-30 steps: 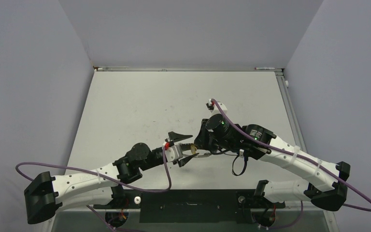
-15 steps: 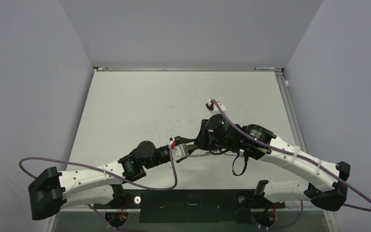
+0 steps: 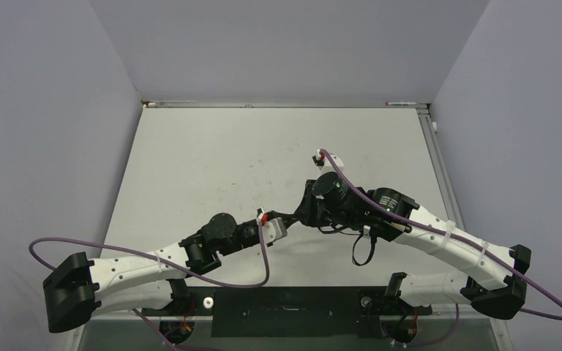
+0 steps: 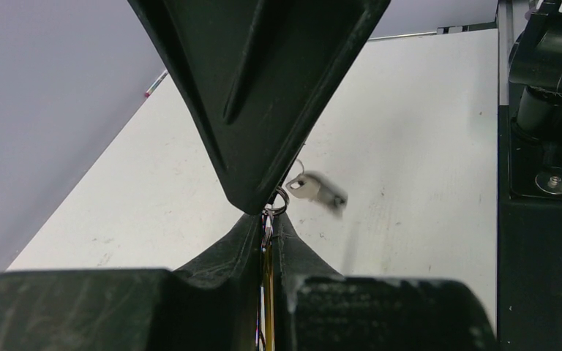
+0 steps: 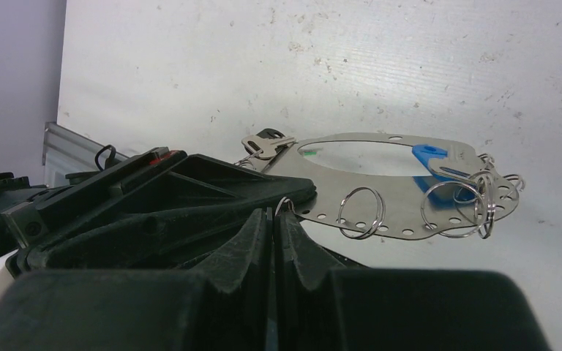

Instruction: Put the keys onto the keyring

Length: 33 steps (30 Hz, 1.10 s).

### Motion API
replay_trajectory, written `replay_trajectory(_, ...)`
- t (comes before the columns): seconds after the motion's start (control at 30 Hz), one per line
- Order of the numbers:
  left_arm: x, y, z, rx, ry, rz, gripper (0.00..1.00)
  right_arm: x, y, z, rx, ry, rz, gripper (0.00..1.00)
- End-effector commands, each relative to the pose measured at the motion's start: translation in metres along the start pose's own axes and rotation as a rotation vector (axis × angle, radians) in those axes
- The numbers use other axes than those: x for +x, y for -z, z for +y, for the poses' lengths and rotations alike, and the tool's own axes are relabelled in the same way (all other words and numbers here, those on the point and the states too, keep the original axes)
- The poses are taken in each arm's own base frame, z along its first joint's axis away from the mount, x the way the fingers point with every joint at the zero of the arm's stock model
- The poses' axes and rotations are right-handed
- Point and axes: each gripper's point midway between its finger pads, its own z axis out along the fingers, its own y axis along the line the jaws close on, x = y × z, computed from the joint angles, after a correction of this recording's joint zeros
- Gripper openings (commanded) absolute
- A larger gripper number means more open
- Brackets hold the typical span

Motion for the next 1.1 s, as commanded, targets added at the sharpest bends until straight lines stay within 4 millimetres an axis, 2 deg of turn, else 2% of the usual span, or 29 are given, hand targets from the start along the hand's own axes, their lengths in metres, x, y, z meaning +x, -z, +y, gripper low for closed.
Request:
replay_trajectory(0.0, -0.033, -0.002, 0.002, 0.006, -0.01, -0.107, 0.0, -0.023, 0.016, 0.021, -0.083, -0.029, -0.075, 0.05)
replay_trajectory(0.17, -0.036, -0.001, 0.004, -0.001, 0.007, -0.113, 0.0, -0.024, 0.016, 0.023, -0.096, -0.028, -0.083, 0.07)
replay_trajectory(0.3, -0.04, 0.001, 0.003, 0.0, 0.033, -0.127, 0.0, -0.026, 0.016, 0.023, -0.101, -0.021, -0.098, 0.33)
replay_trajectory(0.4, -0.043, 0.004, 0.004, -0.003, 0.061, -0.137, 0.0, -0.029, 0.018, 0.024, -0.114, -0.013, -0.116, 0.41)
replay_trajectory(0.8, -0.047, 0.008, 0.012, -0.067, 0.244, -0.14, 0.0, -0.041, 0.028, 0.036, -0.225, 0.088, -0.242, 0.43)
replay_trajectory(0.97, -0.052, 0.013, 0.027, -0.138, 0.366, -0.159, 0.0, -0.044, 0.035, 0.028, -0.173, 0.133, -0.343, 0.42)
replay_trajectory(1.07, -0.052, 0.015, 0.039, -0.183, 0.447, -0.163, 0.0, -0.036, 0.034, 0.029, -0.139, 0.189, -0.397, 0.42)
